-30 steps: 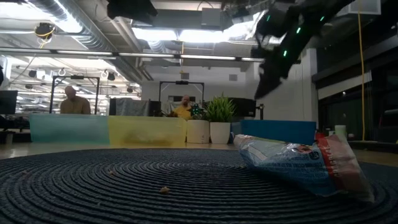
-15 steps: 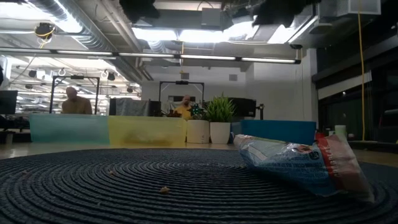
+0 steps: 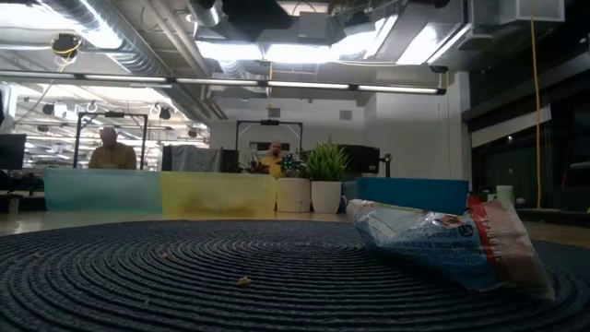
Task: Pick and place Granola Bars by type
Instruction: Put the red granola bar into the green bin
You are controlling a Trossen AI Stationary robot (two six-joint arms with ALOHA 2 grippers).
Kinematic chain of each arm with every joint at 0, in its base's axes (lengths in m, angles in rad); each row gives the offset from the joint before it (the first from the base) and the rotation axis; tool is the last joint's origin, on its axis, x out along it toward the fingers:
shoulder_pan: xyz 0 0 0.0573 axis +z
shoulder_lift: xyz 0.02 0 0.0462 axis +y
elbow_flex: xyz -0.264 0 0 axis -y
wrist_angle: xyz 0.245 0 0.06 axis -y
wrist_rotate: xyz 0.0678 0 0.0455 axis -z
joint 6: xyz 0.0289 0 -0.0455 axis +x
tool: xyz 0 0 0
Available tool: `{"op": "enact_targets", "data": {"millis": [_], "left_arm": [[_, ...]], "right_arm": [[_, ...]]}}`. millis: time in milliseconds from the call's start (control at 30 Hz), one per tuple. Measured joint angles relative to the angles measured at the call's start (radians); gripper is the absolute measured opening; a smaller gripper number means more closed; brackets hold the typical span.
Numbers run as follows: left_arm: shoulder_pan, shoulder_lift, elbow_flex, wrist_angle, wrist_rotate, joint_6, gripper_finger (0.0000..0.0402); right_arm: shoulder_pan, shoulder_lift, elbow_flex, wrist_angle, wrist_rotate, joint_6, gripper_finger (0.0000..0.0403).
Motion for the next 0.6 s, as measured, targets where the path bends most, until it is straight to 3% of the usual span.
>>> {"op": "enact_targets", "data": {"millis": [400, 600], "left_arm": [[0.037, 0.215, 0.186, -0.003, -0.021, -0.03, 0.0173], [0.049, 0.319, 0.269, -0.025, 0.065, -0.11, 0.0183]], "right_arm": [[0.071, 0.0, 0.0, -0.002, 0.027, -0.049, 0.0206], [0.082, -0.002, 0.0, -0.022, -0.001, -0.099, 0.0206]]}}
